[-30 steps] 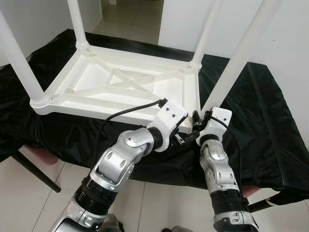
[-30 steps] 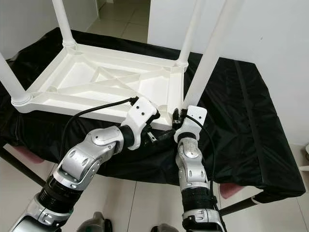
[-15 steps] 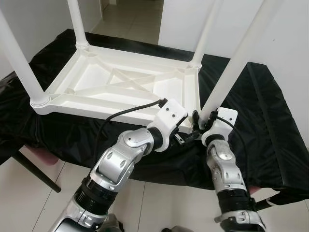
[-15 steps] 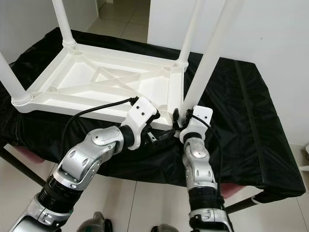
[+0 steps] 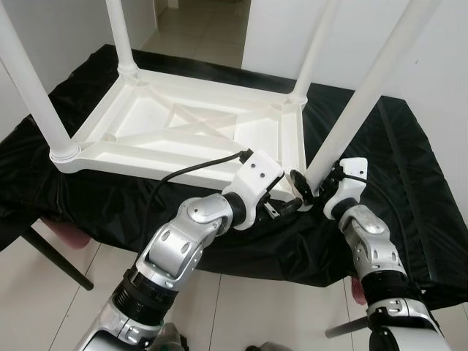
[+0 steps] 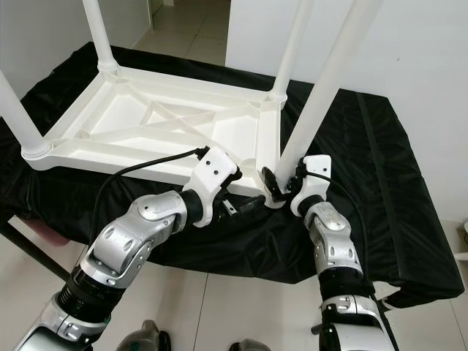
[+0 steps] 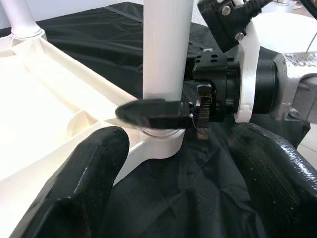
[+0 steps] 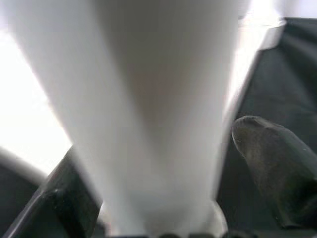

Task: Building children table

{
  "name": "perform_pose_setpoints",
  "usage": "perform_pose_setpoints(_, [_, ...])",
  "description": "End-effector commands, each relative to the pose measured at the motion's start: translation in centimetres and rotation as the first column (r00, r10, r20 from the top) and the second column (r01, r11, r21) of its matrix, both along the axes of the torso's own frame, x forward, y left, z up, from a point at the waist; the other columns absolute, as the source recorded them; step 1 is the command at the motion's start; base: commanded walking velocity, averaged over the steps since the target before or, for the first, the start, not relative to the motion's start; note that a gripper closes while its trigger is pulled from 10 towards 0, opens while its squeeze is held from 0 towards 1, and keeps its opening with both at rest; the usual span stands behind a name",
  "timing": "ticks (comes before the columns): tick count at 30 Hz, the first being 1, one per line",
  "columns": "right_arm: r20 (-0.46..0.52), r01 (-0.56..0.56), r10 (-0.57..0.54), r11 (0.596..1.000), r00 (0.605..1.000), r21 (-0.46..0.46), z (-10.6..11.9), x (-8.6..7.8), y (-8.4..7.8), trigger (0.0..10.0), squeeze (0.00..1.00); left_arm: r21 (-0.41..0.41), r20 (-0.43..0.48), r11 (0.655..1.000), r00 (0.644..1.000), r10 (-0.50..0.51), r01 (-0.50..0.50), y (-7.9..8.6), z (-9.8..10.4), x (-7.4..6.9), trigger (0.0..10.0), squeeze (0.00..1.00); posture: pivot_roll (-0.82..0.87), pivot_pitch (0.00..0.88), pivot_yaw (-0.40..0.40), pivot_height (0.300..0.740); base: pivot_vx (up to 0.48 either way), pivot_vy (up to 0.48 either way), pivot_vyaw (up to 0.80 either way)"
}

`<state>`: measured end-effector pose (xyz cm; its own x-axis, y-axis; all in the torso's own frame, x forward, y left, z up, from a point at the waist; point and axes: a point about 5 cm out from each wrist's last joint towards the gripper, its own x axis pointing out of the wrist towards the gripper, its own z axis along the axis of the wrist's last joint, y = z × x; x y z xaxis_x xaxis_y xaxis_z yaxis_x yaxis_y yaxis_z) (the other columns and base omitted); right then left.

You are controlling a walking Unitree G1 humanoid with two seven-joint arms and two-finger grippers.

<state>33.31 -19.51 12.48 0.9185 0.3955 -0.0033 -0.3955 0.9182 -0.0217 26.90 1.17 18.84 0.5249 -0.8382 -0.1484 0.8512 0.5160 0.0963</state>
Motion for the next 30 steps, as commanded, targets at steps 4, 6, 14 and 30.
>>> perform_pose_setpoints(4, [-0.012, -0.104, 0.104, 0.995, 0.994, -0.003, 0.1, 0.3, -0.1, 10.0, 0.0, 0.004, -0.003, 1.0, 1.0, -0.004, 0.004, 0.0, 0.0, 0.0, 10.0, 0.0, 0.05, 0.01, -0.06, 0.74, 0.0, 0.0, 0.0])
perform_pose_setpoints(6, [-0.027, -0.152, 0.152, 0.988, 0.988, -0.007, 0.2, 0.7, -0.5, 10.0, 0.0, 0.005, 0.0, 1.0, 1.0, -0.002, 0.002, 0.1, 0.0, 0.0, 10.0, 0.0, 0.05, 0.01, -0.059, 0.74, 0.0, 0.0, 0.0])
perform_pose_setpoints(14, [-0.041, -0.174, 0.173, 0.984, 0.984, -0.027, 0.5, 1.5, -1.4, 4.1, 0.0, 0.005, 0.001, 1.0, 1.0, 0.003, -0.003, 0.2, 0.1, 0.1, 10.0, 0.0, 0.06, 0.01, -0.06, 0.74, 0.0, 0.0, 0.0])
perform_pose_setpoints(30, [-0.113, -0.199, 0.198, 0.98, 0.974, -0.004, -1.0, 1.2, -2.0, 0.0, 0.0, 0.002, -0.001, 1.0, 1.0, 0.003, -0.003, 0.1, 0.1, 0.0, 10.0, 0.0, 0.06, 0.016, -0.062, 0.74, 0.0, 0.0, 0.0])
